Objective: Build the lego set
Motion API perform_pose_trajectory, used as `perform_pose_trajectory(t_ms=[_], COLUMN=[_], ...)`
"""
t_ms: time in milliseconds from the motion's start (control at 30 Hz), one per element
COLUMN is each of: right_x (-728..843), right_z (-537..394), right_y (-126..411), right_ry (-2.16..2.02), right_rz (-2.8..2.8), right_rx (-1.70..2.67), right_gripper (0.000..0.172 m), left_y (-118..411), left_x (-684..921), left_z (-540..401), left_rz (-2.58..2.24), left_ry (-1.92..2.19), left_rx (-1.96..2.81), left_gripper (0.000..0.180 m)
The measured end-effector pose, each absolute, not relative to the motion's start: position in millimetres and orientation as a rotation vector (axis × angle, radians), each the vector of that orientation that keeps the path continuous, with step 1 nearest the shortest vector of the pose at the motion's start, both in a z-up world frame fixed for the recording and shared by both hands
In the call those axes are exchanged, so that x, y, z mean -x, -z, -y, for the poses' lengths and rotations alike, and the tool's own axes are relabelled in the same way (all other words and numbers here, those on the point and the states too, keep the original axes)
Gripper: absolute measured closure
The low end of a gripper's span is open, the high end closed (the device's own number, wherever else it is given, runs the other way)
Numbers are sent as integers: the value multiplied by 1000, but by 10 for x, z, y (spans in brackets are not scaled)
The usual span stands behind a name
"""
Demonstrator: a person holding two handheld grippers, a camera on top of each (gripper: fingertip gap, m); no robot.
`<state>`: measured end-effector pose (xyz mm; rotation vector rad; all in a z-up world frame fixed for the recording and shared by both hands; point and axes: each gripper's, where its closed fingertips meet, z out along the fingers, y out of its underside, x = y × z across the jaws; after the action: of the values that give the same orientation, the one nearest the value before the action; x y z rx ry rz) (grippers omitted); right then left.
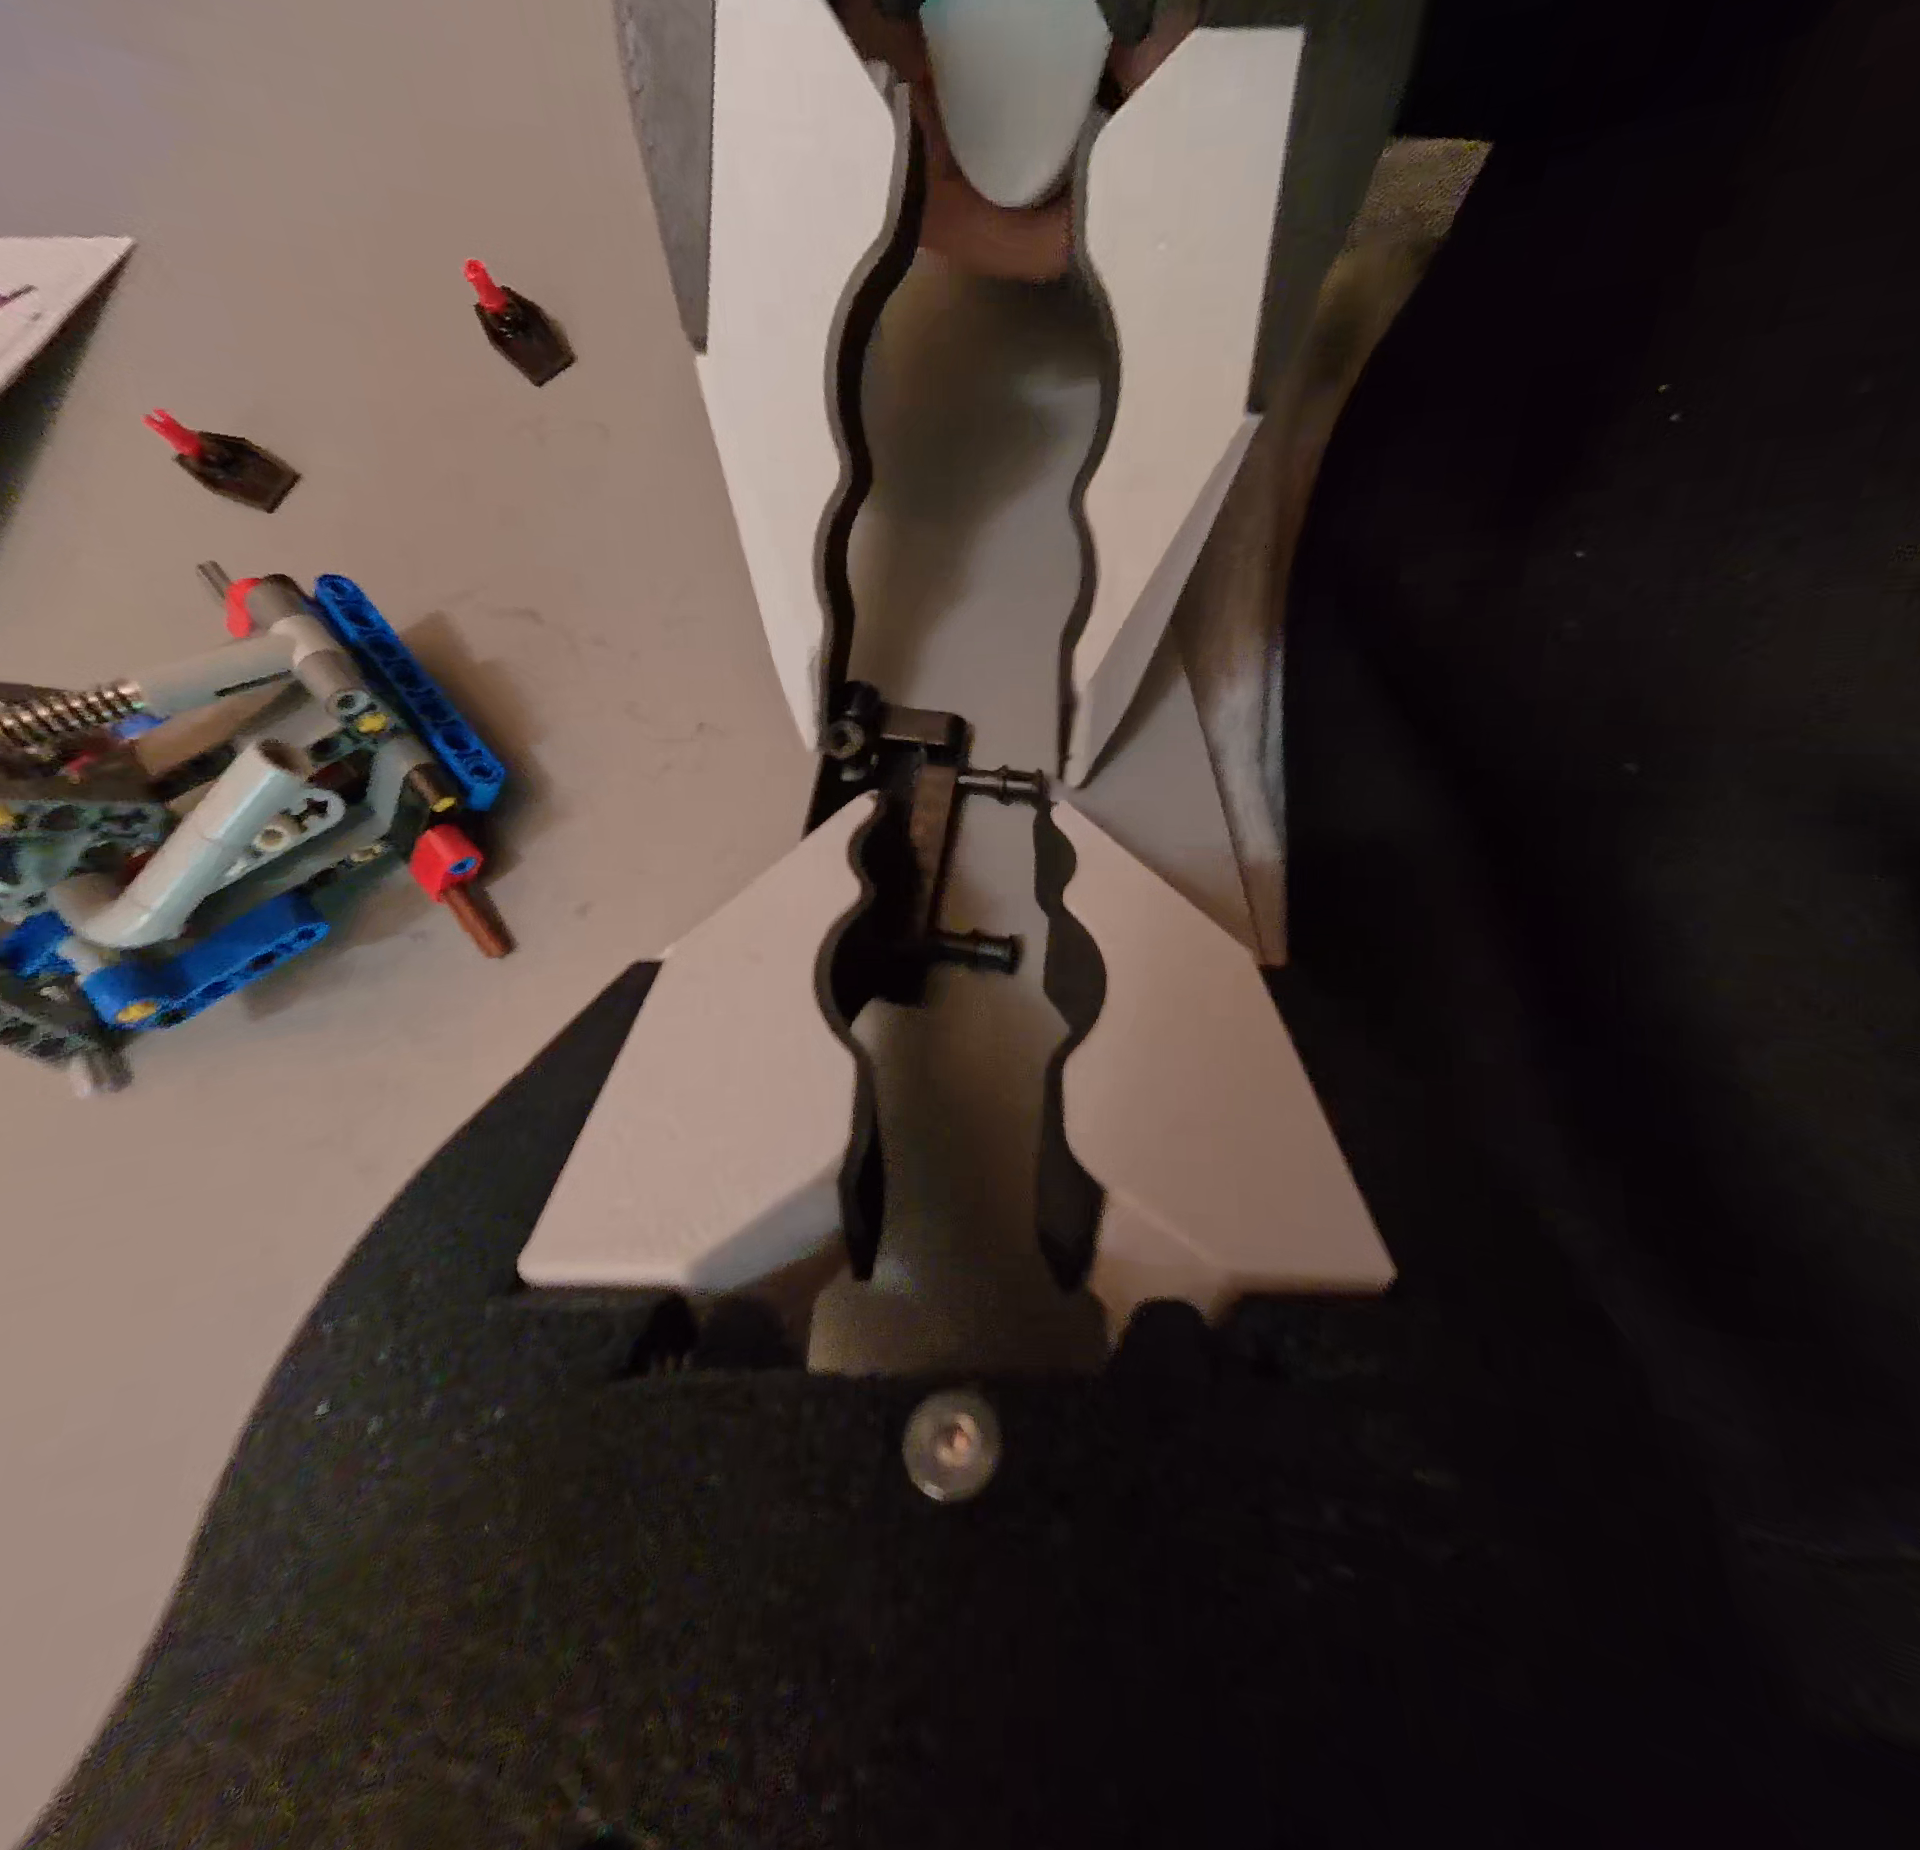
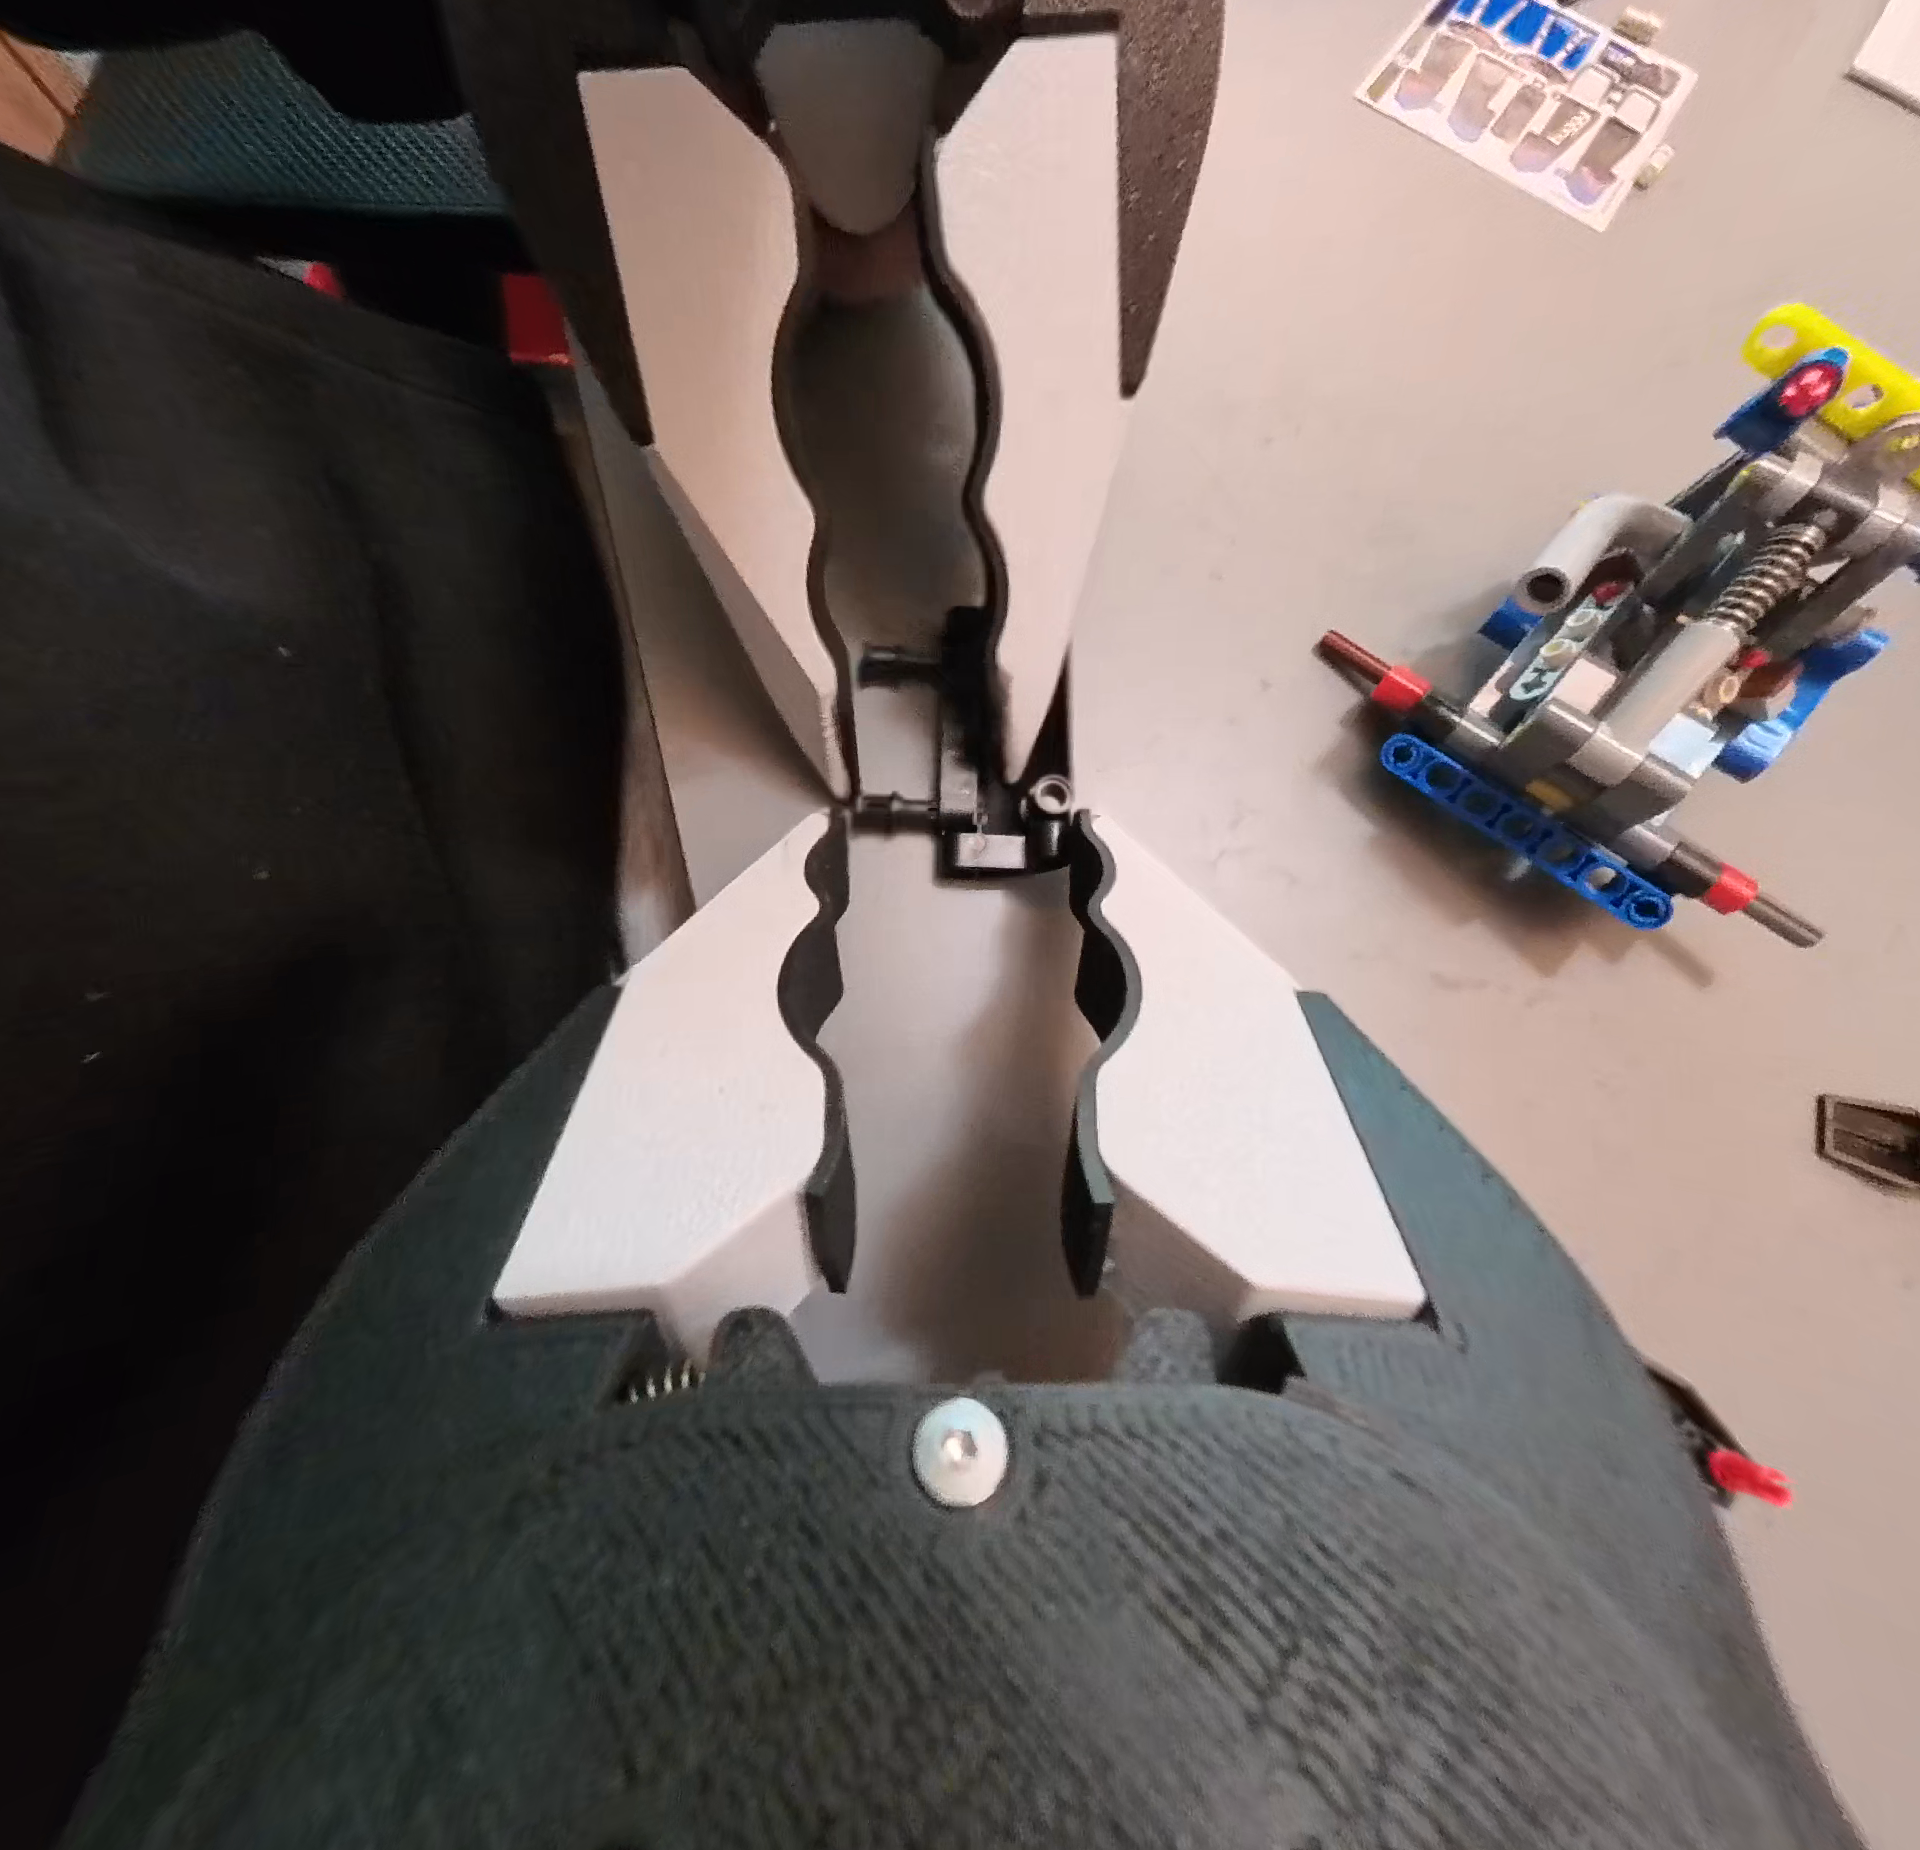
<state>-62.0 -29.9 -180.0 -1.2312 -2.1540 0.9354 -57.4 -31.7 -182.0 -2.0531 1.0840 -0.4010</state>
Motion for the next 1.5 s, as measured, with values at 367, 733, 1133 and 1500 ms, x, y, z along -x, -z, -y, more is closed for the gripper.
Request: perform_pose_trajectory(t_ms=[367, 733, 1133, 1500], right_x=[621, 770, 624, 424], right_z=[86, 172, -183, -745], right_y=[1607, 1789, 1775, 1778], right_ry=[-1130, -1027, -859, -717], right_rz=[1940, 2012, 1725, 1623], right_rx=[1438, 1518, 1628, 1690], right_gripper=[142, 166, 166, 165], left_y=[1681, 1797, 1737, 1833], left_x=[571, 519, 544, 563], left_z=[452, 350, 130, -92], left_rz=[-830, -800, -859, -902], left_ry=[251, 21, -73, 25], left_rx=[2098, 2121, 2030, 2091], left_gripper=[157, 170, 180, 180])
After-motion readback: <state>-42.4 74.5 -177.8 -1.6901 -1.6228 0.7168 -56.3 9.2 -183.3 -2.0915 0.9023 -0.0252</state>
